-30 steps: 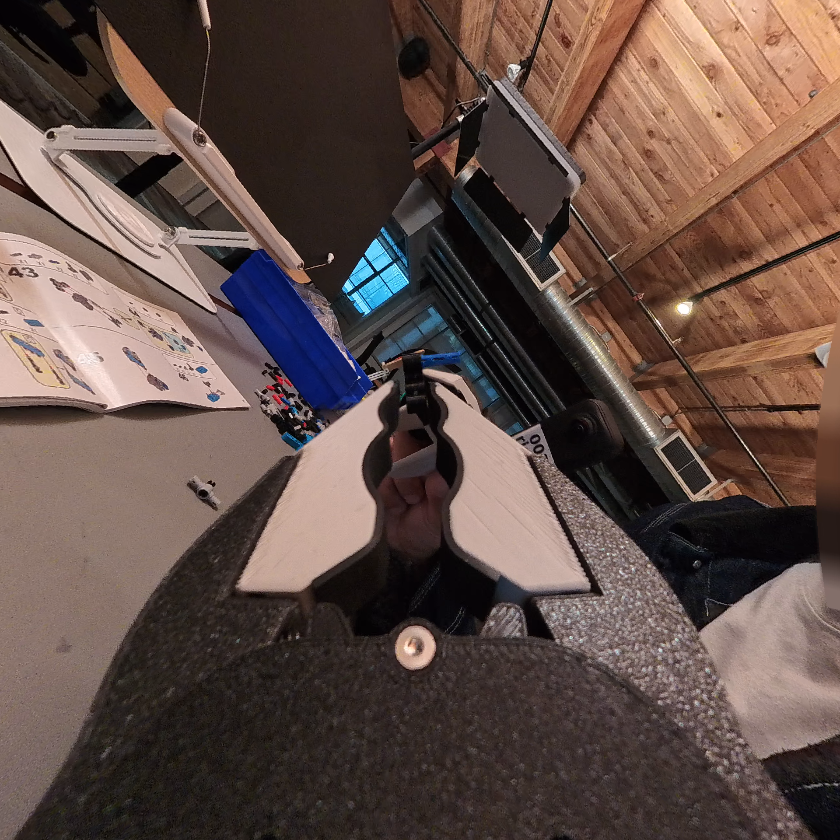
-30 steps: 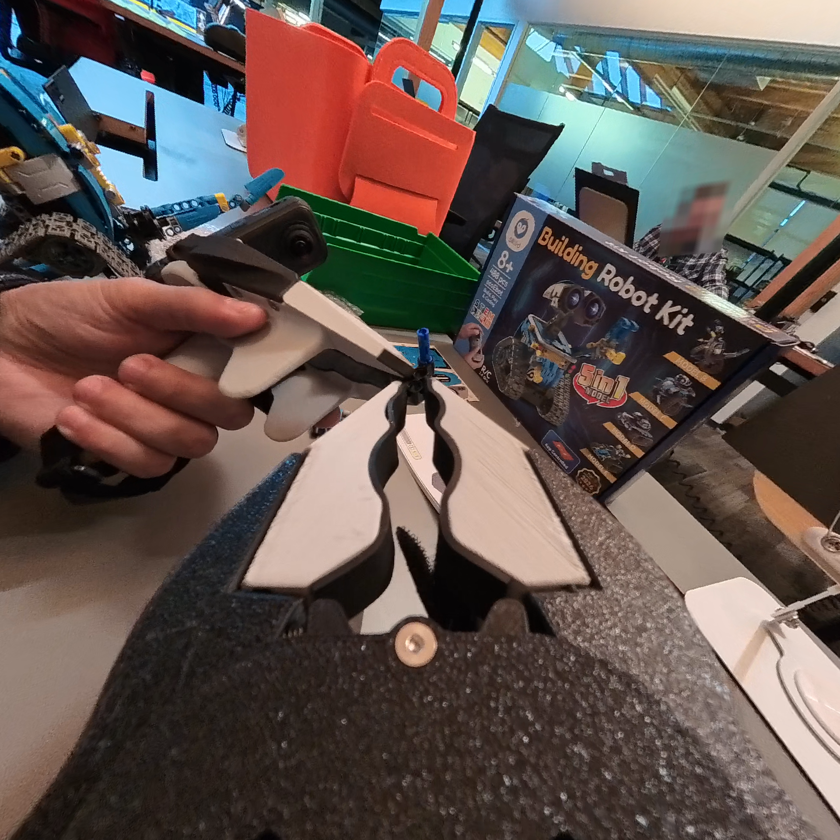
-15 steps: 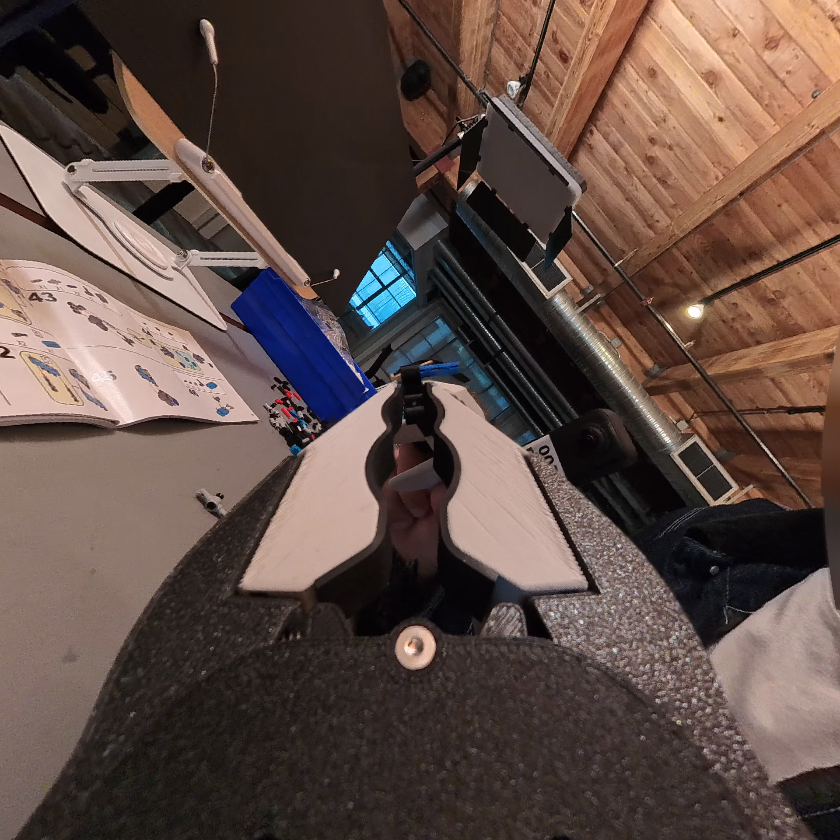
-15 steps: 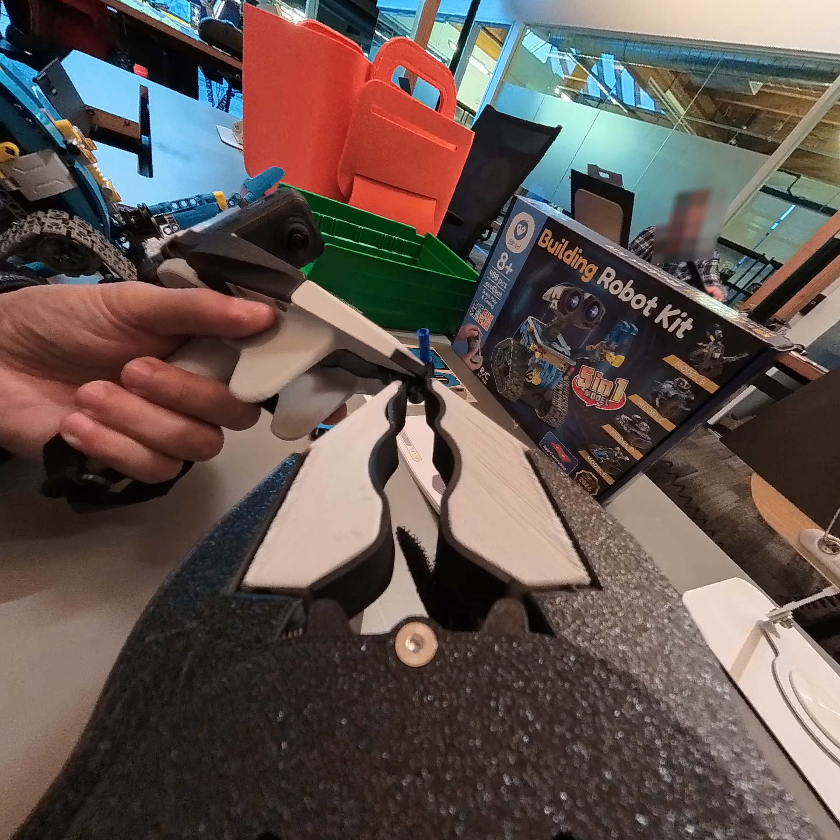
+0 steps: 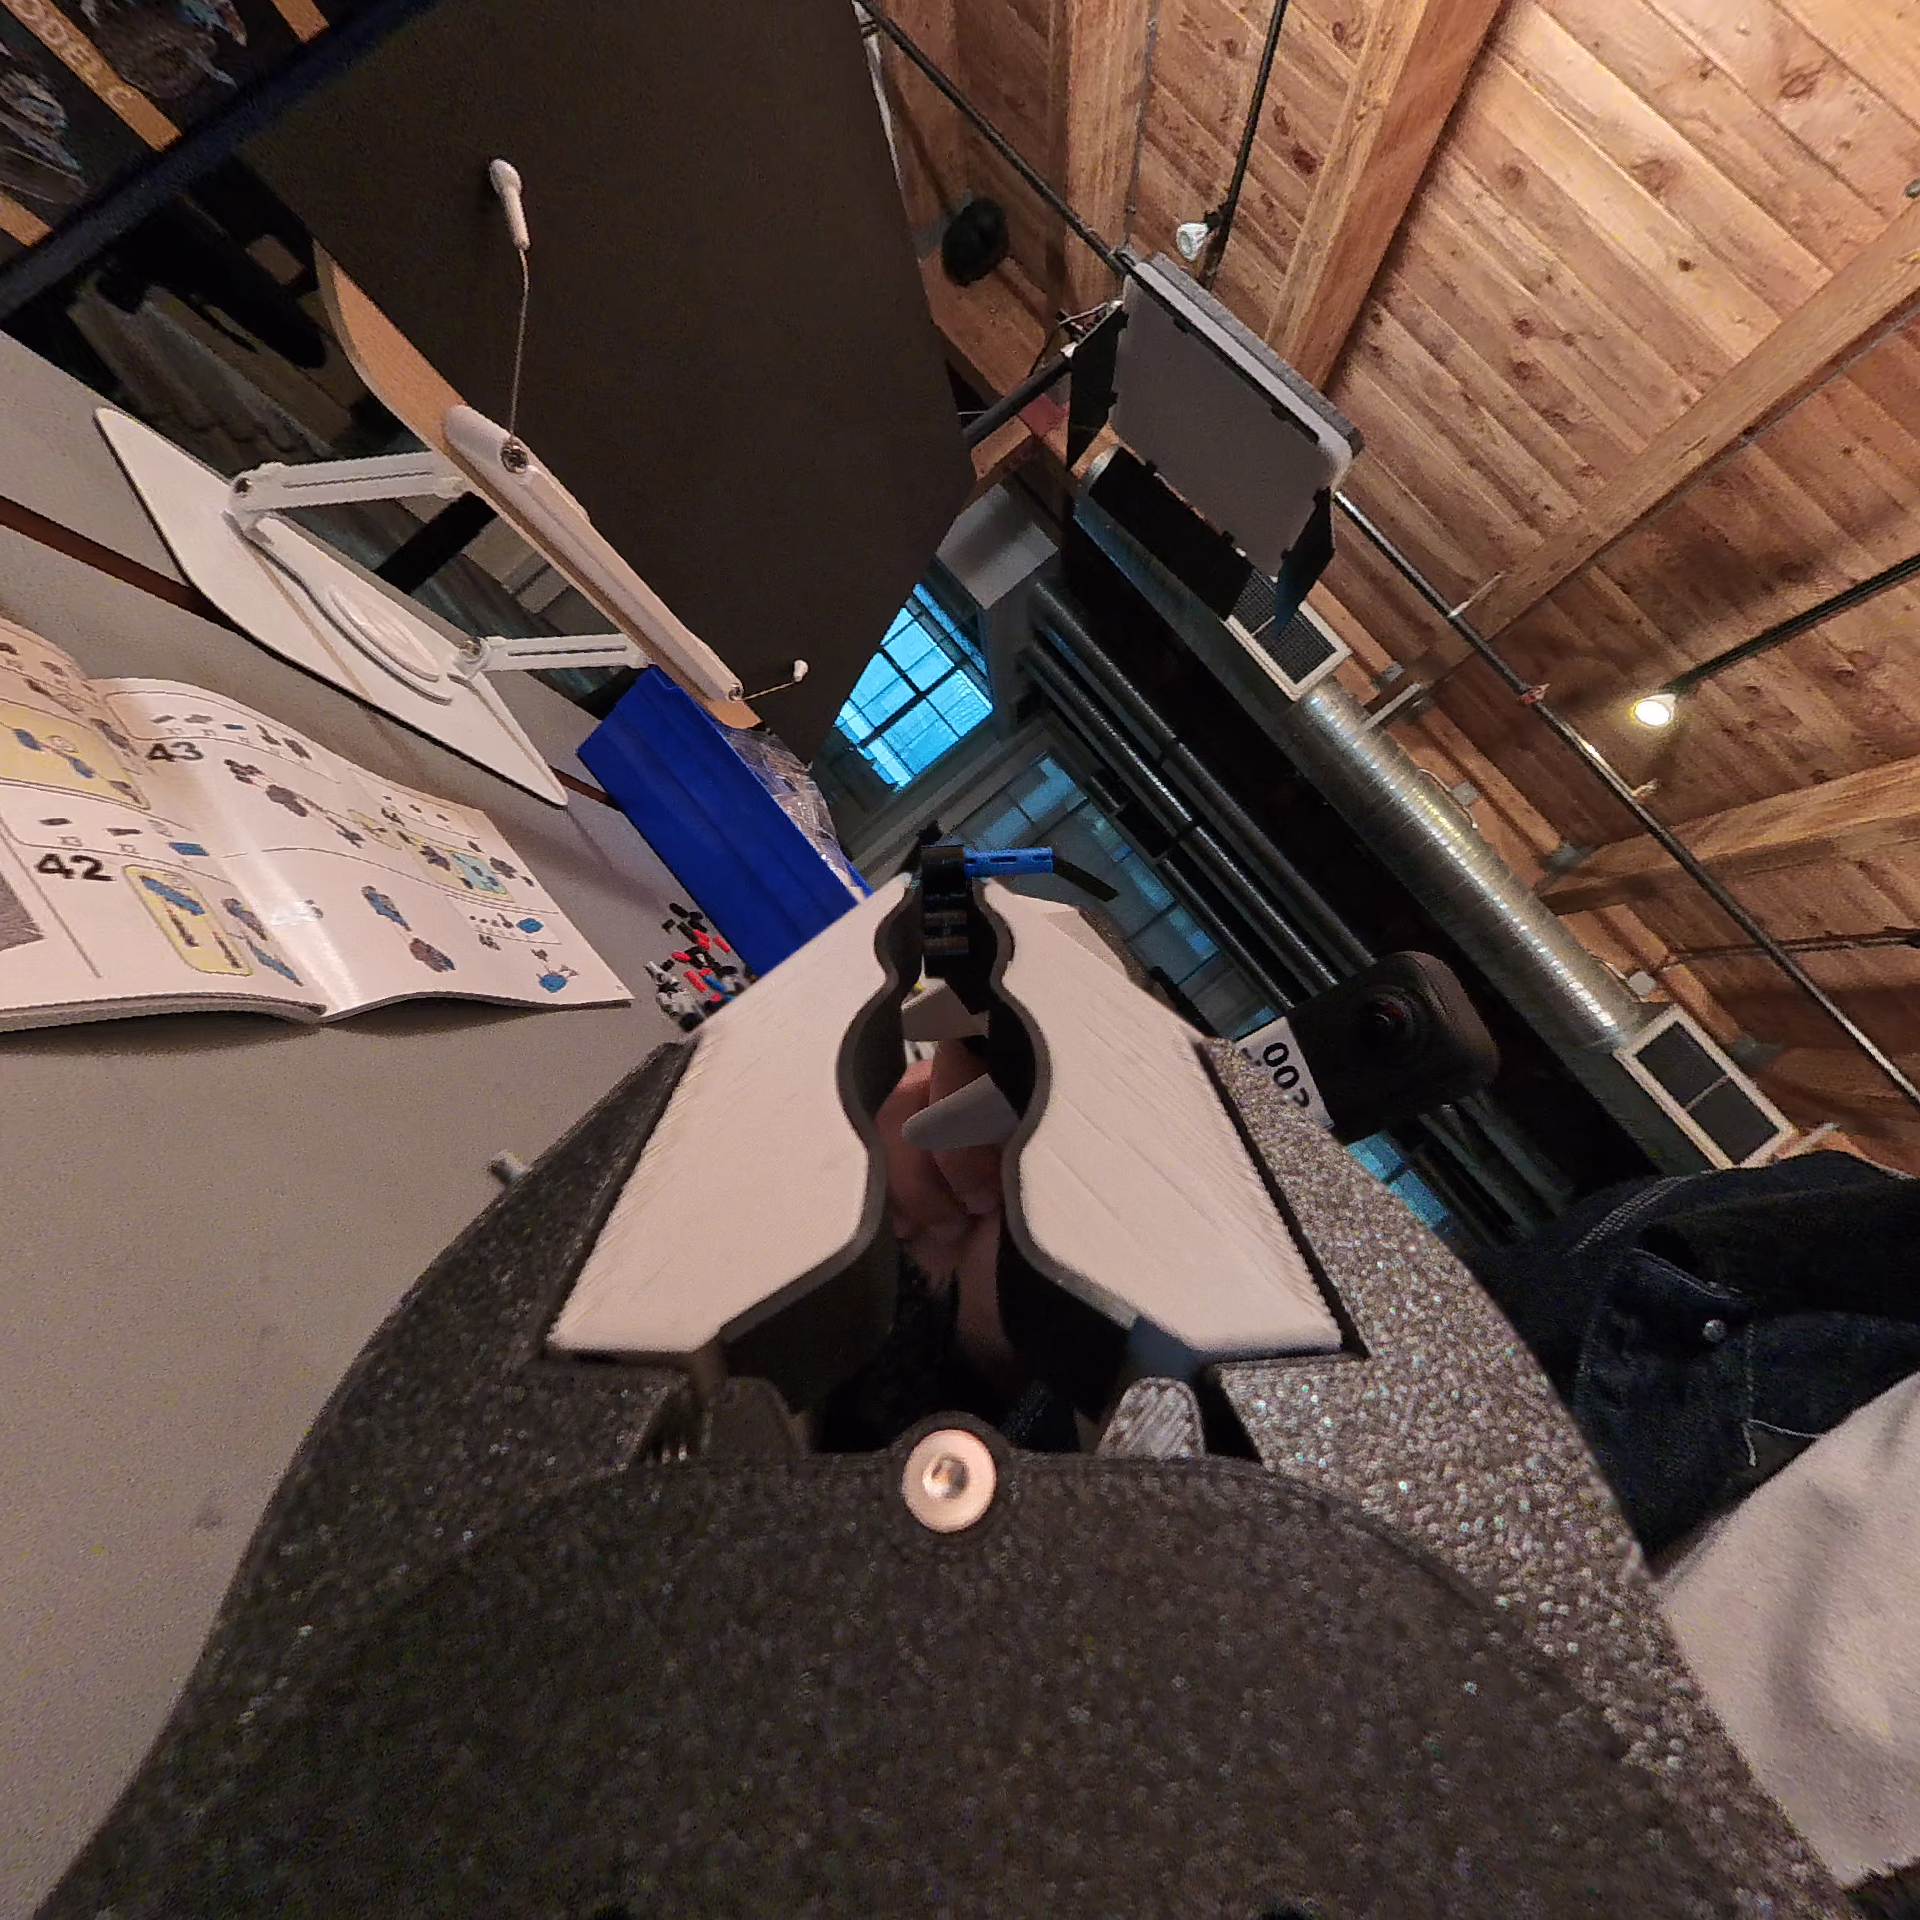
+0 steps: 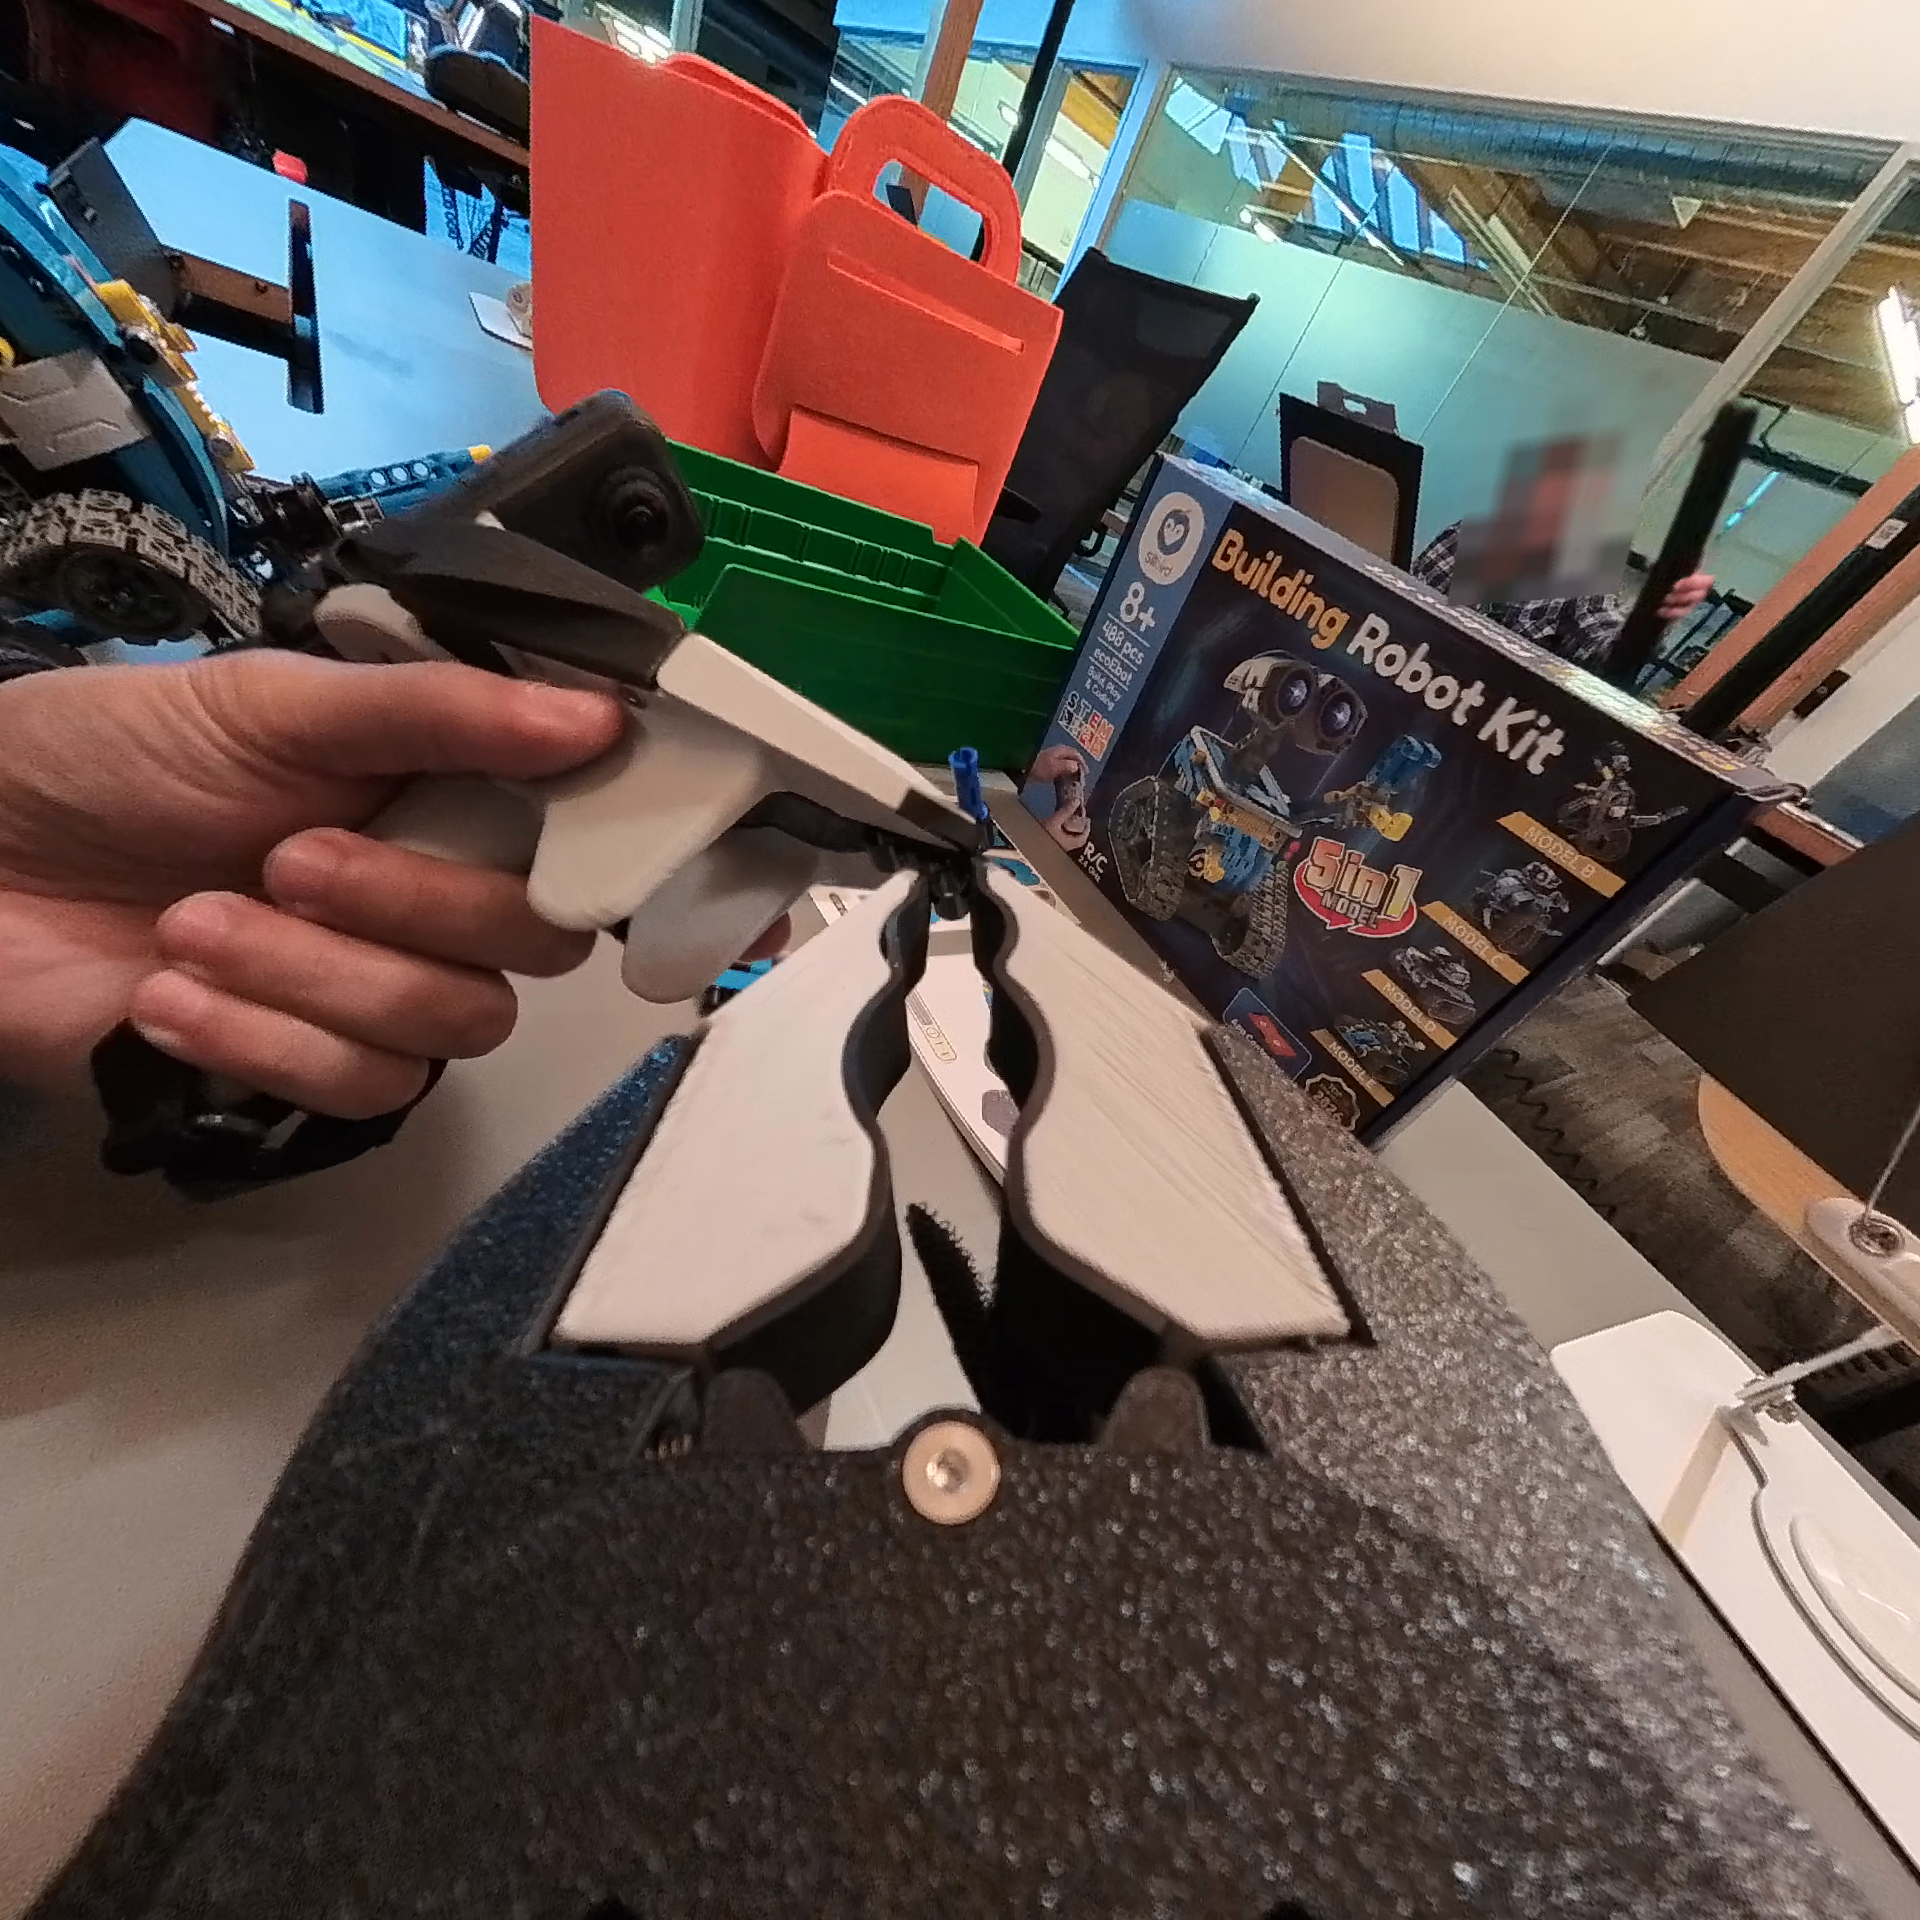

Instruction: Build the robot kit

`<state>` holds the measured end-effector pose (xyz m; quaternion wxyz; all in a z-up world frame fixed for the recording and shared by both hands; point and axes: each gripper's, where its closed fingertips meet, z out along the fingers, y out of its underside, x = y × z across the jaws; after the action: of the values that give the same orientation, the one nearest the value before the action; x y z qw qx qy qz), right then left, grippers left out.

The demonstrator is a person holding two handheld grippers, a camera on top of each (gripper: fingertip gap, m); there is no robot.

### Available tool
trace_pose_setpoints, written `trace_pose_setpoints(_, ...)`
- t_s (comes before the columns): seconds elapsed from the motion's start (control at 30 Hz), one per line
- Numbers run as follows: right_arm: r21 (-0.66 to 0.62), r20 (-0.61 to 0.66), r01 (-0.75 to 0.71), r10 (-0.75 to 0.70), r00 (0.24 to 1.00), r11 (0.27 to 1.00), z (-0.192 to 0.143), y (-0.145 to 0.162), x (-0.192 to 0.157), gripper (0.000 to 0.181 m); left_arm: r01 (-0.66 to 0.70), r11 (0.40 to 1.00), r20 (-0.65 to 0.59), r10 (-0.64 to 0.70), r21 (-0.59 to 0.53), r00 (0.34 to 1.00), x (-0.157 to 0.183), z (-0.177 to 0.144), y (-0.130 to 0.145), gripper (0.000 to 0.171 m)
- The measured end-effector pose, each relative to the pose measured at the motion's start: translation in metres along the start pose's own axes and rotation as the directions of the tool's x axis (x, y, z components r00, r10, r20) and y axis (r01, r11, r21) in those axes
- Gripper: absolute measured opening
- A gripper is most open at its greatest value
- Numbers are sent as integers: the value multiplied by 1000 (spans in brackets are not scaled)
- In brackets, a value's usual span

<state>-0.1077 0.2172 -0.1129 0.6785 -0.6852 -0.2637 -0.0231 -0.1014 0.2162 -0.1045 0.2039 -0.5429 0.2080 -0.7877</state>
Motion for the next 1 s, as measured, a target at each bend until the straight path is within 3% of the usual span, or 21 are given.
trace_pose_setpoints(0.17, -105, 124, -73, 85, 989, 992, -7, 10, 1, 18, -122, 993, 152, 119, 6, 981, -17, -13, -15, 7)
trace_pose_setpoints(0.2, -182, 181, -71, 104, 978, 981, -14, 17, 3, 20, -181, 983, 216, 180, -14, 960, -24, -19, -19, 7)
trace_pose_setpoints(0.27, -361, 316, -100, 223, 922, 927, -35, 40, 0, 44, -299, 951, 347, 309, -83, 885, -38, -27, -23, 7)
trace_pose_setpoints(0.33, -502, 411, -61, 300, 861, 863, -54, 67, -11, 24, -334, 931, 384, 364, -145, 849, -45, -25, -17, 7)
trace_pose_setpoints(0.47, -659, 476, 91, 321, 819, 746, -65, 116, -41, 17, -372, 900, 392, 433, -226, 811, -49, -21, -6, 7)
trace_pose_setpoints(0.7, -738, 450, 162, 299, 841, 655, -64, 152, -45, 11, -385, 882, 366, 464, -270, 806, -47, -16, 3, 7)
trace_pose_setpoints(1.0, -740, 435, 110, 348, 830, 664, -58, 155, -48, 9, -381, 845, 348, 509, -374, 787, -53, -12, 23, 7)
